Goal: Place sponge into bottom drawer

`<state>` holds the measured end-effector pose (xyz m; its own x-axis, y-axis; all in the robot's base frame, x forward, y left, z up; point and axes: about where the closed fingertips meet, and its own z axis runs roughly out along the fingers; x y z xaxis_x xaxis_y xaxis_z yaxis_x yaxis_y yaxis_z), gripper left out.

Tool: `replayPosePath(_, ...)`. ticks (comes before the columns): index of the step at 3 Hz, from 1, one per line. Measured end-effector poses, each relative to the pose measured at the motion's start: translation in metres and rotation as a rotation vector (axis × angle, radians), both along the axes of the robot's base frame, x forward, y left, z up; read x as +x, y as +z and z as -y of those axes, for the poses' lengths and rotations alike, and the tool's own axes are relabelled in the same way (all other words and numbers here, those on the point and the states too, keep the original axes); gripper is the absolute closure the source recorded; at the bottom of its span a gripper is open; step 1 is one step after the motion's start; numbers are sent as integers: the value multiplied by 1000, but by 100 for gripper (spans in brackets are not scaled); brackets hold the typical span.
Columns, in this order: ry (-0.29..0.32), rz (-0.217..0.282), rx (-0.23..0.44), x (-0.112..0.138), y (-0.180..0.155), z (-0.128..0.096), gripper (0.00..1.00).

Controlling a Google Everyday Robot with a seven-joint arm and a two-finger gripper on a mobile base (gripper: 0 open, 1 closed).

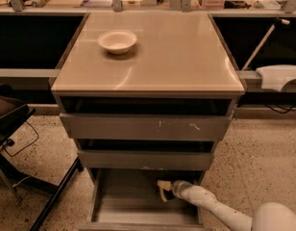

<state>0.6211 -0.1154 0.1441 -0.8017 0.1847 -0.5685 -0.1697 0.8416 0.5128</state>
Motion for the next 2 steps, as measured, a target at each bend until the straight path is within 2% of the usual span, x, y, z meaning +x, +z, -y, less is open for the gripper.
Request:
replayPosePath(1,-4,3,0,1,0,0,81)
replayPosePath(2,-4,3,0,1,0,0,58)
